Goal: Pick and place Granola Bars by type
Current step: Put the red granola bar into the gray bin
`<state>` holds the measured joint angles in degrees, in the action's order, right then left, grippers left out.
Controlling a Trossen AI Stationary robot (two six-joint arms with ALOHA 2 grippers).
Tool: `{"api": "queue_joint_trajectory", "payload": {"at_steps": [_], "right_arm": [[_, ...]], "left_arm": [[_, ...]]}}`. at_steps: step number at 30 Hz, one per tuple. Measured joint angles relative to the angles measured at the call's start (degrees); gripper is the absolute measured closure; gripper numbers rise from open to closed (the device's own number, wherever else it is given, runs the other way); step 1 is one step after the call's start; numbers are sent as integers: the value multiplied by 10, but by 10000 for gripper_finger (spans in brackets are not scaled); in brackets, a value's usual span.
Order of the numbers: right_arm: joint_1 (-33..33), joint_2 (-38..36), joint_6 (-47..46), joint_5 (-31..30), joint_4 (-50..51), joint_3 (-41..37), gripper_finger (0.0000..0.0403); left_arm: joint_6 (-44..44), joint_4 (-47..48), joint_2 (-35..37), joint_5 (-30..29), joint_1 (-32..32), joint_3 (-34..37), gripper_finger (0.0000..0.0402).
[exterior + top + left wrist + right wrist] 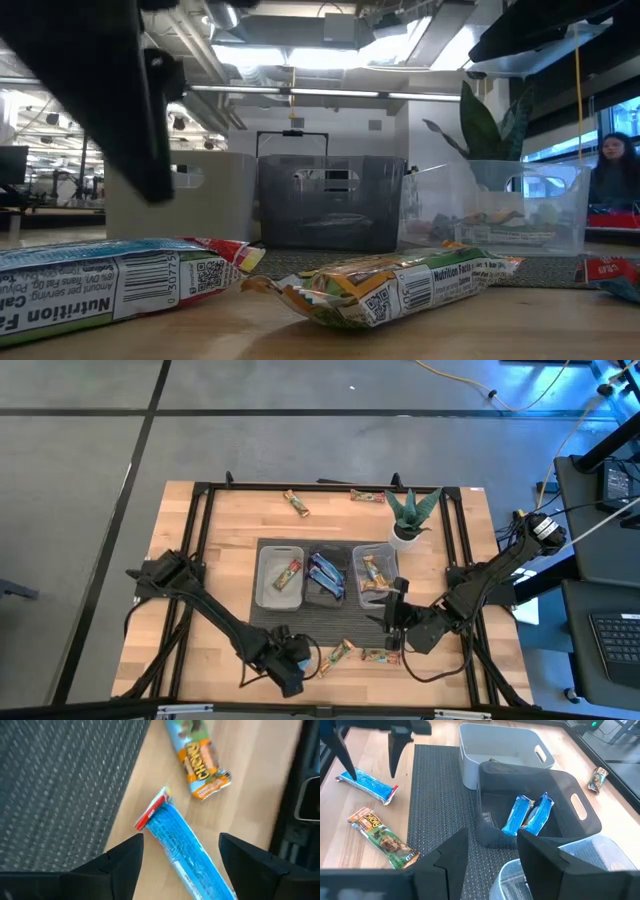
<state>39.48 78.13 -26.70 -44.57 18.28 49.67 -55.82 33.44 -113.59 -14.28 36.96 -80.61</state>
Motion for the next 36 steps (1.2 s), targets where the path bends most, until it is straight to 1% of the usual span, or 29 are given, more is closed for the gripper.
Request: {"api": "queue_joint_trajectory", "payload": {"at_steps": [6,10,21,25,36], "right_arm": [[0,0,0,-4,-8,-9,231],[0,0,0,-4,-11,-15,231],[0,0,2,-5,-12,-15,231],[0,0,4,-5,-12,-15,231],[0,0,5,-5,-12,-15,231]], "left_arm": [[-55,63,-49,10,1,-41,151],[-65,66,-70,30,0,-48,151],[-61,83,-76,43,0,-51,156],[-58,87,-76,45,0,-51,178],[-55,97,-77,32,0,-49,262]]}}
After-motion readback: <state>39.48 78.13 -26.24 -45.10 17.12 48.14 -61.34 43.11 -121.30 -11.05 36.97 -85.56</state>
